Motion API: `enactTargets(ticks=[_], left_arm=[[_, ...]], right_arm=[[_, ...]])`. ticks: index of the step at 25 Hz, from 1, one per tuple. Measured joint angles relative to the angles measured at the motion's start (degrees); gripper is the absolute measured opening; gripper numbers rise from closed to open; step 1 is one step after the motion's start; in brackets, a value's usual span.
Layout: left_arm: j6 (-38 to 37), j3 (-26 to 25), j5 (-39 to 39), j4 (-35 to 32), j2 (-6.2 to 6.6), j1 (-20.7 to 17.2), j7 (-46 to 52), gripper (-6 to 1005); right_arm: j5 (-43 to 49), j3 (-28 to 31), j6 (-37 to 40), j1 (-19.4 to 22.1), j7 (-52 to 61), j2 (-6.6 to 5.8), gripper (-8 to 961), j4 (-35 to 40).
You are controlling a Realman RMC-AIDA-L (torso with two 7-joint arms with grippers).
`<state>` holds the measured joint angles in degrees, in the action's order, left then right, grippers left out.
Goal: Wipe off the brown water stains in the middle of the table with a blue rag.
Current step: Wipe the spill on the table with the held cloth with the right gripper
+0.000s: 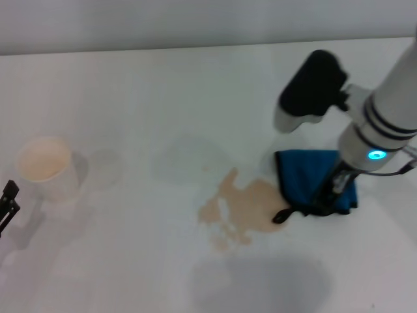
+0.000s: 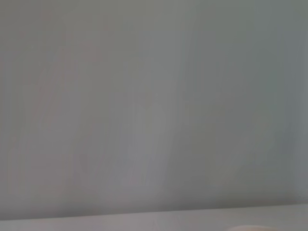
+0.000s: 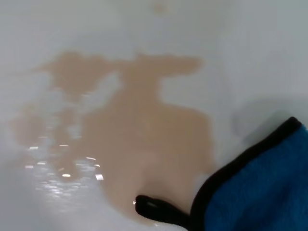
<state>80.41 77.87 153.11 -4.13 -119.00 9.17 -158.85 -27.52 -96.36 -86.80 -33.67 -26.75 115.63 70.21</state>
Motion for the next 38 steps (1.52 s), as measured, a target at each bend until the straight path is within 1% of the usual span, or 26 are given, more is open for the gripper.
enactTargets(ticks=[9,13,18,21,33,38], left_arm=[[-0.1,0.0,0.0,0.0,0.0,0.2,-0.1,877],[-0.2,0.0,0.0,0.1,0.0,0.3,-0.1,877],[-0.4,0.0,0.0,0.0,0.0,0.5,-0.1,877],[-0.7,0.0,0.0,0.1,0.0,0.9,-0.1,877],[-0.8,0.0,0.1,0.0,0.0,1.8,-0.1,877],[-0.8,0.0,0.1,0.0,0.0,2.1,-0.1,877]], right_arm=[[-8.2,-9.3,0.2,-3.9,1.2,0.44,11,1.1],[-11.6,-11.9,0.0,-4.8,1.0,0.47,11,1.5],[-16.3,-17.2,-0.4,-5.7,0.8,0.47,12,2.7],[-18.1,-19.1,-0.5,-6.1,0.9,0.49,12,3.4],[-18.5,-19.0,0.6,-6.8,0.8,0.47,12,4.1],[-18.5,-19.0,1.6,-7.7,0.8,0.47,12,4.0]])
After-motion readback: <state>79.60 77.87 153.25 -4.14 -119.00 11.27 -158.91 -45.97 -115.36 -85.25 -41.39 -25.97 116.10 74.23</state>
